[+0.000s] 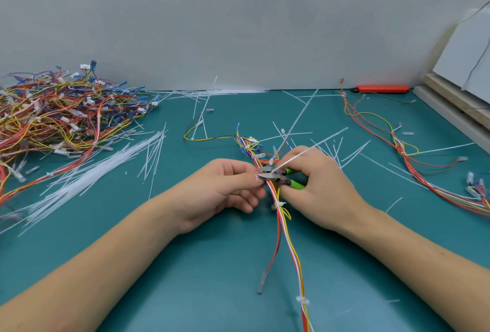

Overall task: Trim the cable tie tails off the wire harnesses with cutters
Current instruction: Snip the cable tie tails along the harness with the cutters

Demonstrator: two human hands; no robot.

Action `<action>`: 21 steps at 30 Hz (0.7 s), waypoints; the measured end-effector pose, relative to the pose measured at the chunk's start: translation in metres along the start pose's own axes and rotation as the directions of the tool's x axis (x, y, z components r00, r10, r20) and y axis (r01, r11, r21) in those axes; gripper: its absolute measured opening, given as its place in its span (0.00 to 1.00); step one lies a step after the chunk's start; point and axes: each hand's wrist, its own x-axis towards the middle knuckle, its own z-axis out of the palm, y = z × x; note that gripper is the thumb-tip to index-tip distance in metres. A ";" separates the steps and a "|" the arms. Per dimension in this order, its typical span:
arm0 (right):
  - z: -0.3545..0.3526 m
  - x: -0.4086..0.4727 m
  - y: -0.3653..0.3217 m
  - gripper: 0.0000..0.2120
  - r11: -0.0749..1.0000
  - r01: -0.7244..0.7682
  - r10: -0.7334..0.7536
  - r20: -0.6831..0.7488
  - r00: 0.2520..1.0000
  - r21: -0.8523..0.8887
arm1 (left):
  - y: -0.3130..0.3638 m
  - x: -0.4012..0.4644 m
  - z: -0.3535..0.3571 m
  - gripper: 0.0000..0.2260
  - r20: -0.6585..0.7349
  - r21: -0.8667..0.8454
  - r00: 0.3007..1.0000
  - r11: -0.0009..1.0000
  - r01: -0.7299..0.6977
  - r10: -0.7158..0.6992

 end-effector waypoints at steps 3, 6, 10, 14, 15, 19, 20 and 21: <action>0.000 0.000 0.002 0.15 1.000 0.019 -0.019 0.005 1.000 -0.013 | 0.000 0.001 0.000 0.04 -0.005 0.001 1.000 1.000 0.003 -0.003; -0.002 0.001 0.002 0.15 1.000 0.014 -0.014 0.021 1.000 -0.014 | -0.001 0.002 -0.001 0.05 -0.005 0.005 1.000 1.000 0.003 -0.003; -0.002 0.001 0.000 0.14 1.000 0.020 -0.020 0.025 0.999 -0.009 | -0.001 0.002 -0.002 0.05 -0.006 0.004 1.000 1.000 0.003 -0.003; -0.002 0.001 -0.001 0.17 1.000 0.009 -0.009 0.030 1.000 -0.008 | -0.002 0.002 -0.002 0.05 -0.008 0.003 1.000 1.000 0.009 -0.009; -0.002 0.001 -0.001 0.18 1.000 0.005 -0.005 0.028 1.000 -0.006 | -0.002 0.002 -0.002 0.05 -0.008 0.005 1.000 1.000 0.007 -0.007; -0.003 0.001 -0.001 0.19 1.000 0.011 -0.011 0.046 0.999 -0.007 | -0.001 0.002 -0.002 0.05 -0.008 0.004 1.000 1.000 0.004 -0.004; -0.003 0.001 -0.001 0.18 1.000 0.018 -0.018 0.049 0.999 -0.001 | -0.001 0.002 -0.002 0.05 -0.008 0.003 1.000 1.000 0.004 -0.004; -0.004 0.002 -0.001 0.17 1.000 0.026 -0.026 0.053 0.998 0.008 | -0.001 0.002 -0.002 0.05 -0.007 0.005 1.000 1.000 0.003 -0.003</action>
